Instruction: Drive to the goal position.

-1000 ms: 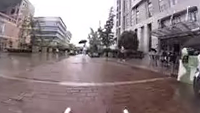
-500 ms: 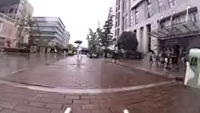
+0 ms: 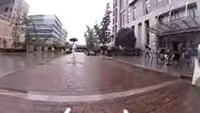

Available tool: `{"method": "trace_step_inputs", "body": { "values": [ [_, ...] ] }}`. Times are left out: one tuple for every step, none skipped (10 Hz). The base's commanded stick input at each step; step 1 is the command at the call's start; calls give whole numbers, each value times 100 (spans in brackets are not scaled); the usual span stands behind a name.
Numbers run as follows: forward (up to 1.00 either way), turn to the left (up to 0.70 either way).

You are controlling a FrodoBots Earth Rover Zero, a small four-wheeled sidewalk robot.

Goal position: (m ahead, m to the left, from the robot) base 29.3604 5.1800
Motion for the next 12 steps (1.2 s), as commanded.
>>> {"method": "trace_step_inputs", "body": {
  "values": [
    [70, 0],
    [70, 0],
    [70, 0],
    [70, 0],
    [70, 0],
    [70, 0],
    [70, 0],
    [70, 0],
    [70, 0],
    [70, 0],
    [70, 0],
    [70, 0]
  ]
}}
